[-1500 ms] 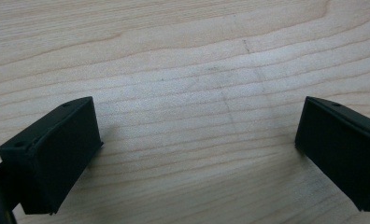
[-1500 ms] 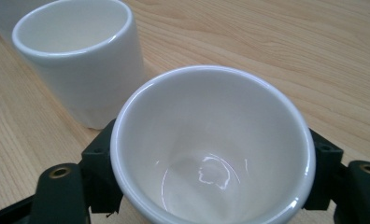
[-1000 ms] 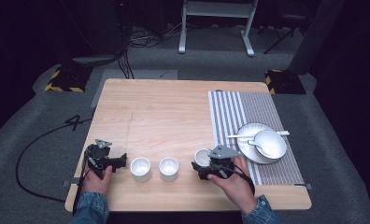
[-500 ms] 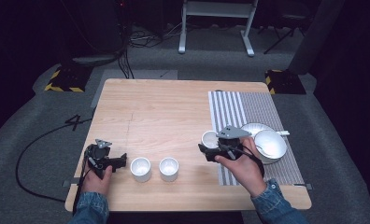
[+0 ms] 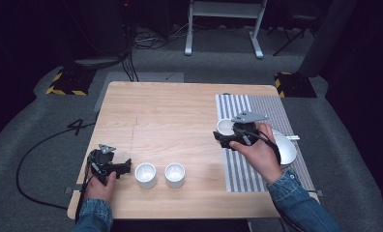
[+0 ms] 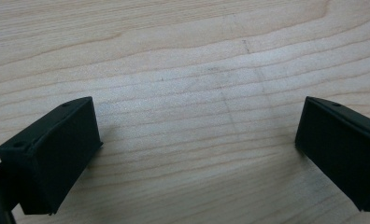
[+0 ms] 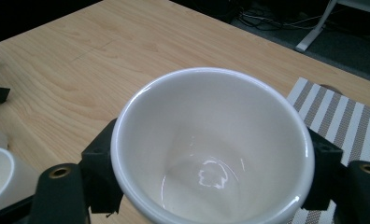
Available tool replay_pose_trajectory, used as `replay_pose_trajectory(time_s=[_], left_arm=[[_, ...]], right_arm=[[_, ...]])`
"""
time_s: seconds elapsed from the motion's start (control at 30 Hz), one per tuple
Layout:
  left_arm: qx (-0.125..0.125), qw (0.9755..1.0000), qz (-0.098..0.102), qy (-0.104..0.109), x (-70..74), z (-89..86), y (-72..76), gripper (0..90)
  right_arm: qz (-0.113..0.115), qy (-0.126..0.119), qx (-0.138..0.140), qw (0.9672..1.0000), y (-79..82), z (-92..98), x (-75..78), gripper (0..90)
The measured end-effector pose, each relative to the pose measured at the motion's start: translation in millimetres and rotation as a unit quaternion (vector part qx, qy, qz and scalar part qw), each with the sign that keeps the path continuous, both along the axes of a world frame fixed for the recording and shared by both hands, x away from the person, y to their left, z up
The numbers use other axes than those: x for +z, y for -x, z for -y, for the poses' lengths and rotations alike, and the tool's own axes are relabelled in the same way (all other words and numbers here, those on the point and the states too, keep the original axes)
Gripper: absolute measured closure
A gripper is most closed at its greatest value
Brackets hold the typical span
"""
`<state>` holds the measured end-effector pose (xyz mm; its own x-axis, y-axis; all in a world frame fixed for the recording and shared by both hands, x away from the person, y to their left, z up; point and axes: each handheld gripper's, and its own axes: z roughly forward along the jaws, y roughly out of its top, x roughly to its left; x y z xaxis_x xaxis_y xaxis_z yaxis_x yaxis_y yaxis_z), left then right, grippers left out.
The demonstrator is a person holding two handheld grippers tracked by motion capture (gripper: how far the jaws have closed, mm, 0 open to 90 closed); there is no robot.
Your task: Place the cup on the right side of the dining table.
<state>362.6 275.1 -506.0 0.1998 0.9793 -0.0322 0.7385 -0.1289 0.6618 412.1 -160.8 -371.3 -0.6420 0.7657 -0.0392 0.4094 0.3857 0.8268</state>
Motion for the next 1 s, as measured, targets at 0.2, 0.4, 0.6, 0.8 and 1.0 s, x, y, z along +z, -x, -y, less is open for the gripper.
replay_pose_trajectory(time_s=[0.2,0.4,0.6,0.8,1.0], left_arm=[[0.000,1.0000,0.000,-0.001,0.0,-0.1,0.0,0.2],[0.000,1.0000,0.000,0.000,0.0,-0.1,0.0,0.2],[0.000,1.0000,0.000,0.000,0.0,0.0,-0.3,0.2],[0.000,1.0000,0.000,0.000,0.0,0.0,-0.3,0.2],[0.000,1.0000,0.000,0.000,0.0,0.0,-0.3,0.2]], right_arm=[[-0.004,-0.005,-0.011,0.9999,-13.6,5.1,9.3,27.2],[-0.005,-0.009,-0.021,0.9997,-28.7,7.6,18.1,27.1],[-0.007,-0.013,-0.032,0.9994,-42.6,11.1,22.4,27.2],[-0.015,-0.023,-0.054,0.9981,-61.8,20.9,26.4,27.2],[-0.026,-0.022,-0.082,0.9961,-83.4,34.6,26.0,27.2]])
